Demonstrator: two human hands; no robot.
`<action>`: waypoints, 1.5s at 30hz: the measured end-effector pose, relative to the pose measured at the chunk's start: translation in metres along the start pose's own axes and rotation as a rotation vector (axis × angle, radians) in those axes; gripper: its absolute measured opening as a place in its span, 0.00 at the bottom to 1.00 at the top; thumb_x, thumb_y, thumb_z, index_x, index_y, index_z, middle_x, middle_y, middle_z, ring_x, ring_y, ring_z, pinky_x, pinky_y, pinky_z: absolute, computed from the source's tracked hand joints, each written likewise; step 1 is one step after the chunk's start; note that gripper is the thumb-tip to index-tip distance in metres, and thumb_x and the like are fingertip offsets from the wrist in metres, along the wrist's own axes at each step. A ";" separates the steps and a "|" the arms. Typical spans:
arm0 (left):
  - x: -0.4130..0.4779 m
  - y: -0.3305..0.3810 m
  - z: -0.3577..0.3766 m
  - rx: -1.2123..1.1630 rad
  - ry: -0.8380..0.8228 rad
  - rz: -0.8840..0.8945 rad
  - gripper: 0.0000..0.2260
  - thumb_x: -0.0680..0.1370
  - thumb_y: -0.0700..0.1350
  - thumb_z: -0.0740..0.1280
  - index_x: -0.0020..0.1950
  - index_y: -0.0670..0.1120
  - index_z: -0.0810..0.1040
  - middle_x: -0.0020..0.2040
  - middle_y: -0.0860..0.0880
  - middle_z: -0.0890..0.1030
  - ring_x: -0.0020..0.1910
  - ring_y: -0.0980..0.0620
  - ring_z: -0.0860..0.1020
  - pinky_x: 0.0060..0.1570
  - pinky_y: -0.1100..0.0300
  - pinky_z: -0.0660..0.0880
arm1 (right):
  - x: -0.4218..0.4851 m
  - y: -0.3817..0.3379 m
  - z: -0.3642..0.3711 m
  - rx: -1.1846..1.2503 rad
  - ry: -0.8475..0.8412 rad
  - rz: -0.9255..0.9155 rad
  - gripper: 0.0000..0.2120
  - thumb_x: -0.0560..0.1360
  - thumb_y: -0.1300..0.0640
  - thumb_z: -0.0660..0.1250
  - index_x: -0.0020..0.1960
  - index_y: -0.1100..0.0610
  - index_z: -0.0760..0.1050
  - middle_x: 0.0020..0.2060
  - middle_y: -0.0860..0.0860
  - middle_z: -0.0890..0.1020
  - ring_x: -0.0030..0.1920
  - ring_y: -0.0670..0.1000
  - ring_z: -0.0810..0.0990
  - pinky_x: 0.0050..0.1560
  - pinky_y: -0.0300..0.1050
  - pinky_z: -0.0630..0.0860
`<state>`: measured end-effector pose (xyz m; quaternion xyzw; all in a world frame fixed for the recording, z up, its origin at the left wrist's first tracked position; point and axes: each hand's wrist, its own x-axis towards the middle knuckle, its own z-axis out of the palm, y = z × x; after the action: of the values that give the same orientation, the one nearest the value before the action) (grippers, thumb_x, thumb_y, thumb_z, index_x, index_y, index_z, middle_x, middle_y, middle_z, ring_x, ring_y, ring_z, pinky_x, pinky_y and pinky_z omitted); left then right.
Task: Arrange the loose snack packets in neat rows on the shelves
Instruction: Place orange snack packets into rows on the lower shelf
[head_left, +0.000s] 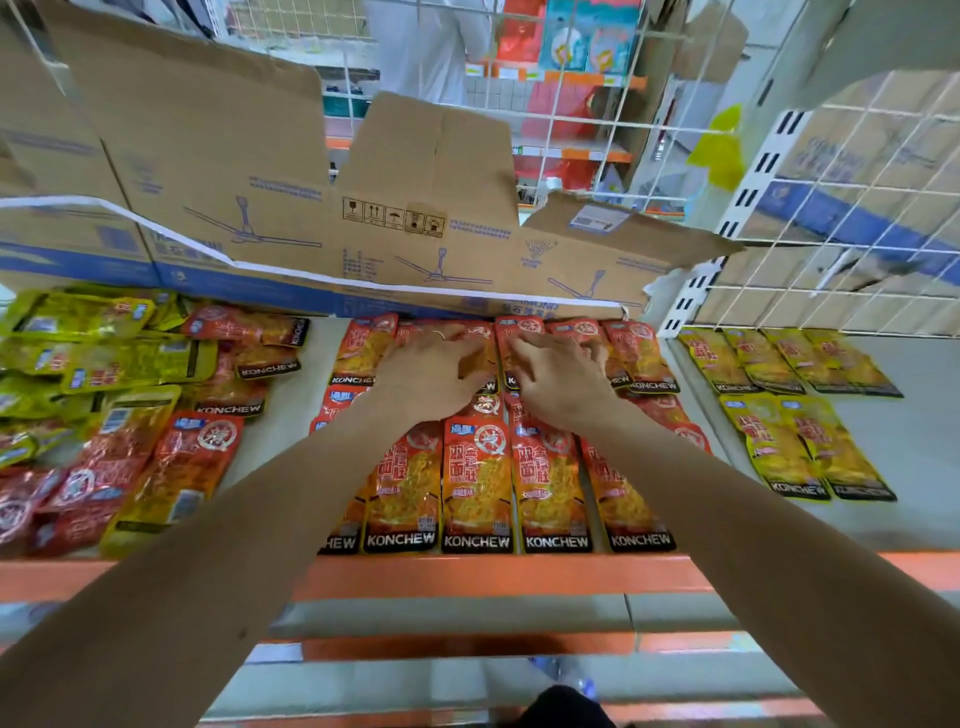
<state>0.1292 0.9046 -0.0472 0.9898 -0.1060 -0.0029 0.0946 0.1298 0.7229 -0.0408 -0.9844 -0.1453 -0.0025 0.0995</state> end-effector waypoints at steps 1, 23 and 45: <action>-0.001 0.000 0.000 0.008 0.004 0.000 0.23 0.81 0.63 0.57 0.76 0.60 0.65 0.79 0.54 0.62 0.76 0.46 0.63 0.74 0.40 0.60 | 0.000 -0.001 0.000 0.000 0.003 -0.005 0.18 0.80 0.52 0.56 0.68 0.51 0.70 0.73 0.48 0.70 0.72 0.55 0.66 0.70 0.67 0.51; -0.074 0.030 -0.069 -0.080 0.154 0.020 0.28 0.82 0.64 0.48 0.81 0.57 0.53 0.82 0.55 0.52 0.81 0.50 0.51 0.77 0.43 0.51 | -0.074 -0.030 -0.091 0.069 0.144 0.052 0.24 0.82 0.44 0.53 0.76 0.46 0.60 0.80 0.45 0.55 0.79 0.52 0.50 0.75 0.64 0.48; -0.111 0.362 -0.116 -0.185 0.219 0.512 0.36 0.74 0.69 0.42 0.79 0.57 0.61 0.81 0.56 0.57 0.80 0.50 0.55 0.73 0.42 0.58 | -0.324 0.157 -0.238 0.087 0.342 0.450 0.29 0.80 0.37 0.53 0.79 0.44 0.54 0.79 0.42 0.55 0.77 0.46 0.51 0.75 0.58 0.48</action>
<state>-0.0520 0.6019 0.1329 0.9126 -0.3406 0.1184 0.1928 -0.1299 0.4361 0.1503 -0.9719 0.0959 -0.1402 0.1630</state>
